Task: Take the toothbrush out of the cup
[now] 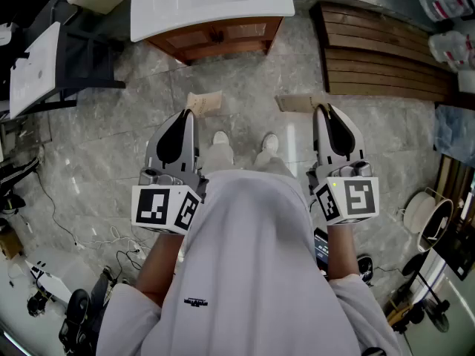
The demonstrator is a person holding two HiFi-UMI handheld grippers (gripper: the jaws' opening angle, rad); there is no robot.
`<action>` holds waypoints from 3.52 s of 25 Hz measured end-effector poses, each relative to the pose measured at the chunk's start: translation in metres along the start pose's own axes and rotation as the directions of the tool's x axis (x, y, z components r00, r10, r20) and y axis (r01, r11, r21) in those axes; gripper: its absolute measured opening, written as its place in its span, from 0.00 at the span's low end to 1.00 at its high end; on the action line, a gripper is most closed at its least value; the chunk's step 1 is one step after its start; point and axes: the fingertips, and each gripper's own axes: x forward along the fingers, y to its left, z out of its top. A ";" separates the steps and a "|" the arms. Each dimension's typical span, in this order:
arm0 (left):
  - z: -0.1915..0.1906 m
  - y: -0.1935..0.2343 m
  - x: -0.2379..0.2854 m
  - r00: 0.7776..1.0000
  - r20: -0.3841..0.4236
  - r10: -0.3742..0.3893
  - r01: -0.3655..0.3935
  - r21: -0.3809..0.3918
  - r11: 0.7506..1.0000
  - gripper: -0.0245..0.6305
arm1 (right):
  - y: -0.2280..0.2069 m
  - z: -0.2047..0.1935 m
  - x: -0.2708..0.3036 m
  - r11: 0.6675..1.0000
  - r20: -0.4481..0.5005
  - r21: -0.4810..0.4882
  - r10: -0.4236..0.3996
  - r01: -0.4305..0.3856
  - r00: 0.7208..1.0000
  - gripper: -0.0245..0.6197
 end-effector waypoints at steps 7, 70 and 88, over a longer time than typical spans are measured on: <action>-0.021 -0.071 0.002 1.000 0.010 0.027 -0.027 0.024 0.999 0.05 | -0.044 -0.008 -0.033 0.997 0.010 -0.044 0.063 -0.063 0.998 0.08; 0.198 0.073 0.439 0.999 0.048 -0.017 0.018 -0.030 0.999 0.05 | -0.224 0.185 0.408 0.994 0.026 -0.097 0.057 -0.054 0.998 0.08; 0.189 0.083 0.492 1.000 0.000 0.013 -0.013 -0.038 0.999 0.05 | -0.244 0.189 0.479 0.994 0.036 -0.080 0.082 -0.079 0.996 0.08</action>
